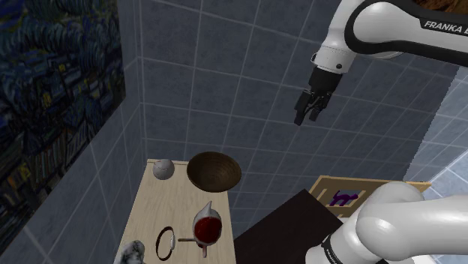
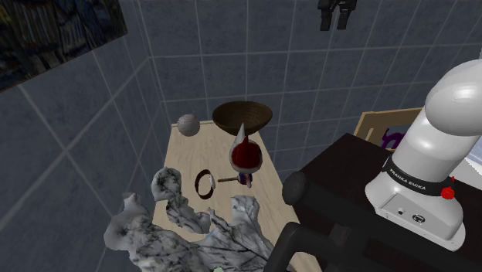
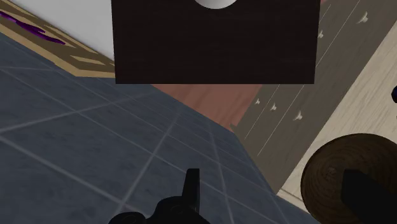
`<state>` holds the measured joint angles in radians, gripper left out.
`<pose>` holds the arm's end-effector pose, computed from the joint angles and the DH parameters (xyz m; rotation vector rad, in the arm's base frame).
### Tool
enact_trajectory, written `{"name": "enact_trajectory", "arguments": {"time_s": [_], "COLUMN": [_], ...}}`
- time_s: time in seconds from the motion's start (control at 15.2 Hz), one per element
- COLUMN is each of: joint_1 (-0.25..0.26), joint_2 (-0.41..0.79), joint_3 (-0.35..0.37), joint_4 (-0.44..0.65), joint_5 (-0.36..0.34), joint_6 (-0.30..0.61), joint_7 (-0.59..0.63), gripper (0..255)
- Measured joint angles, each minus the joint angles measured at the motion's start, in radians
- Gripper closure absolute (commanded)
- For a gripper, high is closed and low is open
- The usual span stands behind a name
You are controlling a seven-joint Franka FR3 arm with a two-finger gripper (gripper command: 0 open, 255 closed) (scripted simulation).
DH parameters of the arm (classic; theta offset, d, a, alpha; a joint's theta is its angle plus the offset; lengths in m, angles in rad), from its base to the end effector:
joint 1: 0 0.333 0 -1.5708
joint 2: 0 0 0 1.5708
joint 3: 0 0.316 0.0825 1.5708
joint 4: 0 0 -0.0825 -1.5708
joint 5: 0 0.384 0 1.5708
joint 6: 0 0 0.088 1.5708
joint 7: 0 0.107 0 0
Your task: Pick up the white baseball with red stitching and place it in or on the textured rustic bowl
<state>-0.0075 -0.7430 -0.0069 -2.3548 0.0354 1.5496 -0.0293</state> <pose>0.3152 -0.0012 0.5760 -3.0987 -0.0256 0.0951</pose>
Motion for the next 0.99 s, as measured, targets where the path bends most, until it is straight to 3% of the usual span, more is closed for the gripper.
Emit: {"name": "enact_trajectory", "arguments": {"time_s": [0.33, 0.99], "joint_1": [0.021, 0.082], "joint_2": [0.051, 0.309], "joint_3": [0.046, 0.198], "joint_4": [-0.014, 0.029], "joint_5": [0.035, 0.114], "joint_6": [0.067, 0.298], "joint_7": [0.046, 0.196], "gripper": [0, 0]}}
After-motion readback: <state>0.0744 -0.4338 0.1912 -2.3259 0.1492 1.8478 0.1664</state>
